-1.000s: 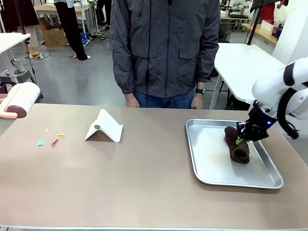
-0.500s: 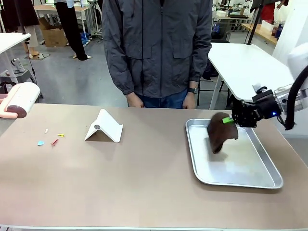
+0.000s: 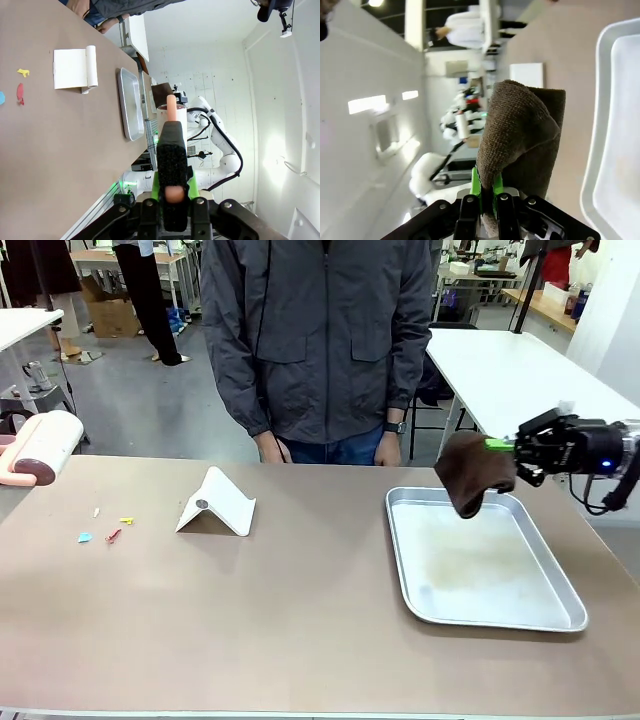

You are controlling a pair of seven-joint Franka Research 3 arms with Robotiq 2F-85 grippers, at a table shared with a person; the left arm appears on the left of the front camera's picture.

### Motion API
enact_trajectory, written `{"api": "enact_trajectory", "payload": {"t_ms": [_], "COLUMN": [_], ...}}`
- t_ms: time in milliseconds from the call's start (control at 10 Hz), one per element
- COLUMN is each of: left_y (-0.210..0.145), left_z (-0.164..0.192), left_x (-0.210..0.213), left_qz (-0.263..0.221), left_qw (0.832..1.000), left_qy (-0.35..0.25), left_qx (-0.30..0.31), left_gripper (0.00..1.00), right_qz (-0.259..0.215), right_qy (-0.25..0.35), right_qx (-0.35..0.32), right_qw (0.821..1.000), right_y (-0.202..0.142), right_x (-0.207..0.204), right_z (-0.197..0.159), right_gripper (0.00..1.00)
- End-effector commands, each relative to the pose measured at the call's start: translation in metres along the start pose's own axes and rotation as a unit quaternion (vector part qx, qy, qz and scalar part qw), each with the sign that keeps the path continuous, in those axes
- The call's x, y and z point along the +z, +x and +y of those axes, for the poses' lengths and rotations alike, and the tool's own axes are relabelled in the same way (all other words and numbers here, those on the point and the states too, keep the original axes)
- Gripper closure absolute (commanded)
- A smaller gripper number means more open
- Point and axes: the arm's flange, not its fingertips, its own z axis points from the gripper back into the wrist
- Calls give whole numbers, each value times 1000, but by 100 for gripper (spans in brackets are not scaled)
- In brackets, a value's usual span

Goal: Clean the surface of the table.
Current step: If a person points to the right, clean the right side of the table with your right hand, and if they point to the left, clean the left side with your left hand.

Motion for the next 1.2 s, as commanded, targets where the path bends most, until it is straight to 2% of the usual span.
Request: {"api": "enact_trajectory", "payload": {"t_ms": [0, 300, 1100], "left_y": [-3, -3, -3], "left_z": [-4, -4, -4], "left_x": [-1, -1, -1], "left_qz": [-5, -5, -5], "left_qw": [1000, 1000, 1000], "left_qy": [-14, -14, -14], "left_qx": [-9, -9, -9], "left_gripper": [100, 100, 100], "right_qz": [-18, -54, -50], "right_qy": [-7, -27, -20], "right_qx": [-3, 50, 34], "right_qw": [1000, 997, 998], "right_y": [-4, -24, -20], "right_x": [24, 65, 73], "right_z": [8, 16, 17], "right_gripper": [90, 90, 90]}}
